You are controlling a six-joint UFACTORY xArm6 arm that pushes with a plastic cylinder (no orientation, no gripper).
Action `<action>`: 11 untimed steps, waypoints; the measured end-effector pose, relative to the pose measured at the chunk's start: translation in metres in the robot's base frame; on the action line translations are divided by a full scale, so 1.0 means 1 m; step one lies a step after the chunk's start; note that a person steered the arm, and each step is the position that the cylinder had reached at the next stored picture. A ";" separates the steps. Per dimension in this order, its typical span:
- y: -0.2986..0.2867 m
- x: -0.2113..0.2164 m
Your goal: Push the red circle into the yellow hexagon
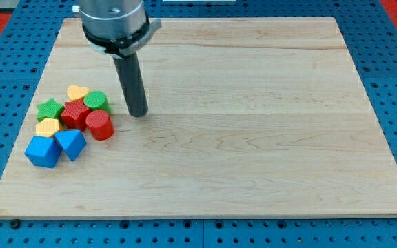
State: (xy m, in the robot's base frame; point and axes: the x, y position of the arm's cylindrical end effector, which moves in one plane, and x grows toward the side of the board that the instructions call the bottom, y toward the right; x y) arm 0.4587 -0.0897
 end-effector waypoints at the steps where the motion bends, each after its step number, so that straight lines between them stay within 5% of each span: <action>1: 0.037 0.073; 2: 0.011 0.124; 6: -0.016 0.016; 10: -0.103 0.034; 11: -0.072 0.033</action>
State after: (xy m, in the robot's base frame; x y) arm 0.4917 -0.1613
